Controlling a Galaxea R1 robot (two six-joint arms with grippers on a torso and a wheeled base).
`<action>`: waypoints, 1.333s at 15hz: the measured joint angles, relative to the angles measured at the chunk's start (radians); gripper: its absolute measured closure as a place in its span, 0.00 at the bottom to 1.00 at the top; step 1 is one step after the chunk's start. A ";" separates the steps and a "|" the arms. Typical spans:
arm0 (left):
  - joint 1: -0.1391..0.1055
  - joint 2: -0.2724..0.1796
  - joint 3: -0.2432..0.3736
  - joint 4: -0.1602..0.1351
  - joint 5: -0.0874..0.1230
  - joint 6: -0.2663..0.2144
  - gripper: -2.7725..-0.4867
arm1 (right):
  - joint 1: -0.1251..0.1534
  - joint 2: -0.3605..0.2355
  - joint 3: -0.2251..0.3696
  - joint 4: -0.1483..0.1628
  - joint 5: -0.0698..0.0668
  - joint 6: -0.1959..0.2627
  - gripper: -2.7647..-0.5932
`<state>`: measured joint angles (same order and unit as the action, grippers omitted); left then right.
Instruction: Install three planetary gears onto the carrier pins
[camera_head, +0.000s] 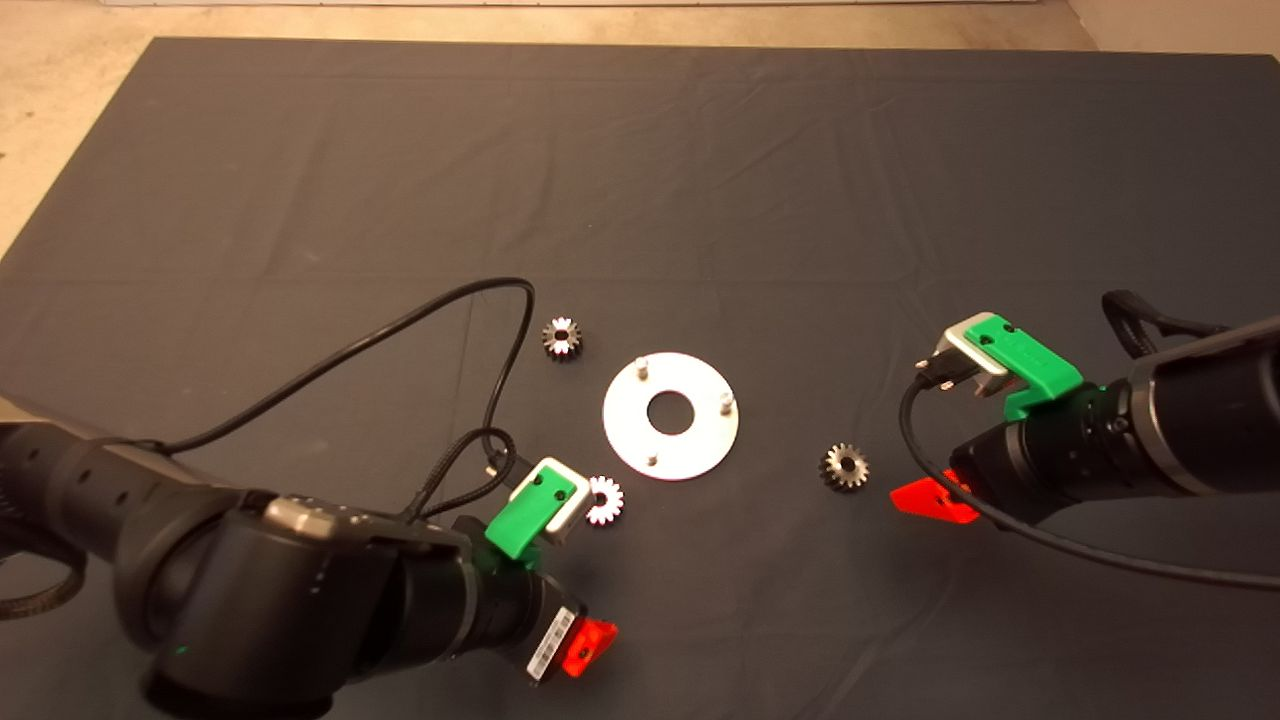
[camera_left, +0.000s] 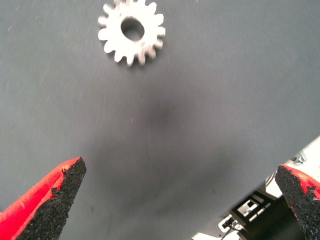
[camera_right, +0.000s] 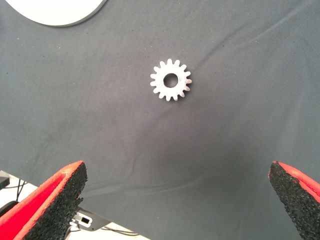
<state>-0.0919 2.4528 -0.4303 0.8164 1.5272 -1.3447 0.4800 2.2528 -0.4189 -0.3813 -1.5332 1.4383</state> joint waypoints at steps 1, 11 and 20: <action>0.000 0.016 -0.020 0.000 0.000 0.009 0.00 | 0.000 -0.001 0.000 0.001 0.000 0.000 0.02; -0.062 0.132 -0.173 -0.004 0.000 0.112 0.00 | 0.002 -0.010 0.000 0.009 0.000 0.000 0.02; -0.083 0.138 -0.191 -0.031 0.000 0.162 0.00 | 0.002 -0.039 0.001 0.009 0.000 0.000 0.02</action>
<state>-0.1751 2.5909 -0.6209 0.7855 1.5268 -1.1827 0.4823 2.2134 -0.4179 -0.3728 -1.5332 1.4387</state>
